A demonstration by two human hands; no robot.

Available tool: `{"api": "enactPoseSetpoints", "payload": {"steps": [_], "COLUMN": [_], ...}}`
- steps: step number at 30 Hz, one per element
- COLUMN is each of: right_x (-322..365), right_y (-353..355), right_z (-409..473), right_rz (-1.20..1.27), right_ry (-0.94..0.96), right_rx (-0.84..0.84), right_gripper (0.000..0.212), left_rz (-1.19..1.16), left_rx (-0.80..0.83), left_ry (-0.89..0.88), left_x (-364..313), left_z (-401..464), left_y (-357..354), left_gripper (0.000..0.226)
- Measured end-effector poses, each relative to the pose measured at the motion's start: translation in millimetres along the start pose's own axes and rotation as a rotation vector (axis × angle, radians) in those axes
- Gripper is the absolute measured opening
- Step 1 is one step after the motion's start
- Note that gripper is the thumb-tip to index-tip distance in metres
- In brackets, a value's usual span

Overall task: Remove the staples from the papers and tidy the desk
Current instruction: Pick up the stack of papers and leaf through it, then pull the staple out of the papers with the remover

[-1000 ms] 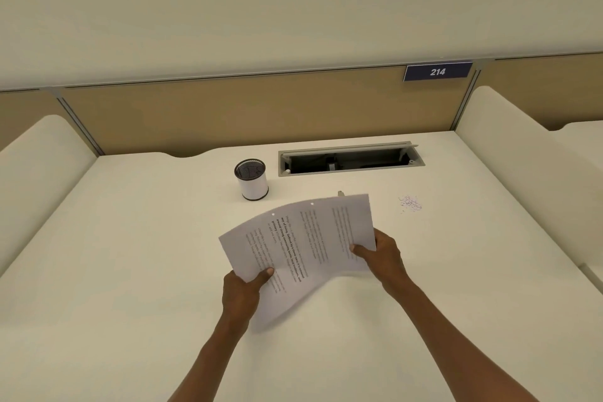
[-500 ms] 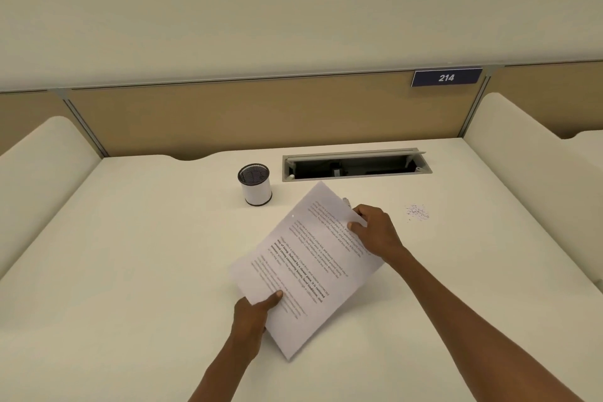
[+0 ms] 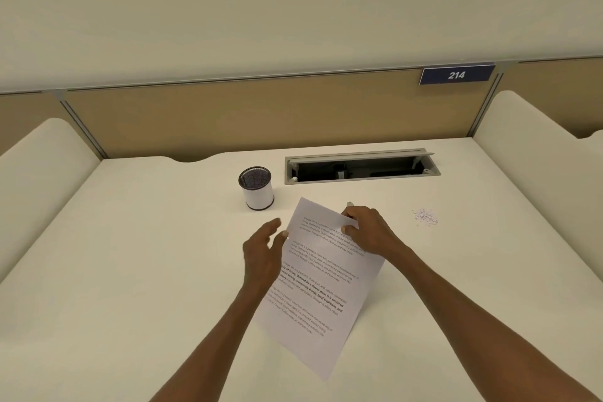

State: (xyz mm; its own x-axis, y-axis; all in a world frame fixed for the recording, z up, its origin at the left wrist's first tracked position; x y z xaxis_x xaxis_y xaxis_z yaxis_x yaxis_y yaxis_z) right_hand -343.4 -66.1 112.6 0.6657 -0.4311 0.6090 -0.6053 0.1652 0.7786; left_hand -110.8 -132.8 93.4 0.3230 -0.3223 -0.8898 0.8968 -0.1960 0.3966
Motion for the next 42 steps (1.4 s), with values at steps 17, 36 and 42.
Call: {"api": "enactPoseSetpoints", "payload": {"steps": [17,36,42], "right_x": [-17.0,-57.9,-51.0], "right_y": [-16.9,-6.0,-21.6], "right_z": [41.7,101.5,112.5], "right_rz": [-0.028,-0.831,-0.908], "right_ry": [-0.011,0.495,0.531], "right_rx": [0.257,-0.04,0.067], "right_gripper": [0.014,0.065,0.039], "left_rz": [-0.065,-0.04,-0.06], "left_rx": [0.003,0.055,0.064], "left_ry": [0.059,0.148,0.164], "left_x": [21.0,64.4,62.0], "left_z": [38.7,37.9,41.5], "left_y": [-39.3,-51.7,-53.0], "left_gripper": [0.015,0.016,0.019]}}
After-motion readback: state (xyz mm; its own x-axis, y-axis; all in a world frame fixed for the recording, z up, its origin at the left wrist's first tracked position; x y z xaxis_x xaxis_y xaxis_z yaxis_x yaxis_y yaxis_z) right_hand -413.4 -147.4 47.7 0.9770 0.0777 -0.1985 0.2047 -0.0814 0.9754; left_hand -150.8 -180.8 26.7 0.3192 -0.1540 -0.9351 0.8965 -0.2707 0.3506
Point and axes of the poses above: each hand's wrist, its own z-axis towards the middle knuckle, its own y-axis out of the back of the hand, x = y × z, the point moved 4 cm from there along z, towards the middle knuckle, and after that the axes turned 13 degrees about -y, right-handed, at the moved point
